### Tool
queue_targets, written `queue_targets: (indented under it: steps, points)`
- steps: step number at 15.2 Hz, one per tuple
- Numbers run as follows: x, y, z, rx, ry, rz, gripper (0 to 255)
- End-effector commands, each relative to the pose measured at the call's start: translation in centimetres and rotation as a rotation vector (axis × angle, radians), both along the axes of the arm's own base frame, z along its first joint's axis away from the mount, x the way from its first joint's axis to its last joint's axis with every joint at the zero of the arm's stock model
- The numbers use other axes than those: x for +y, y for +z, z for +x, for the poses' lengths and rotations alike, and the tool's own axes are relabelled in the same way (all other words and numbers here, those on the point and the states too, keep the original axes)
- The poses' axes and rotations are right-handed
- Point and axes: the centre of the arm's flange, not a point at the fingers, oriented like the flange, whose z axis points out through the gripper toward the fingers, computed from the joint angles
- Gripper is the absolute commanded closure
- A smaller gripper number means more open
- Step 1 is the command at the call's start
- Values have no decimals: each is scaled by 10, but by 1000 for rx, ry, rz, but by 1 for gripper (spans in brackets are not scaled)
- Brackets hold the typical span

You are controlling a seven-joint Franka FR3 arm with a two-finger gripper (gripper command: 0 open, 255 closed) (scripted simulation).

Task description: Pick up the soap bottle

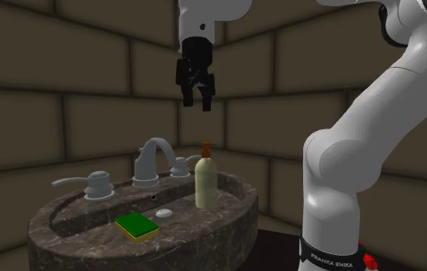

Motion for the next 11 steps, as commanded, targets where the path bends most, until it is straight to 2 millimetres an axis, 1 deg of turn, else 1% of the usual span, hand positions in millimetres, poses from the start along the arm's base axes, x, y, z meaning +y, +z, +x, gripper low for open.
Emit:
queue_targets:
  steps: [1,11]
  points:
    - [0,0,0,0,0,0,0]
    - [-110,-57,26,-17,-38,-38,0]
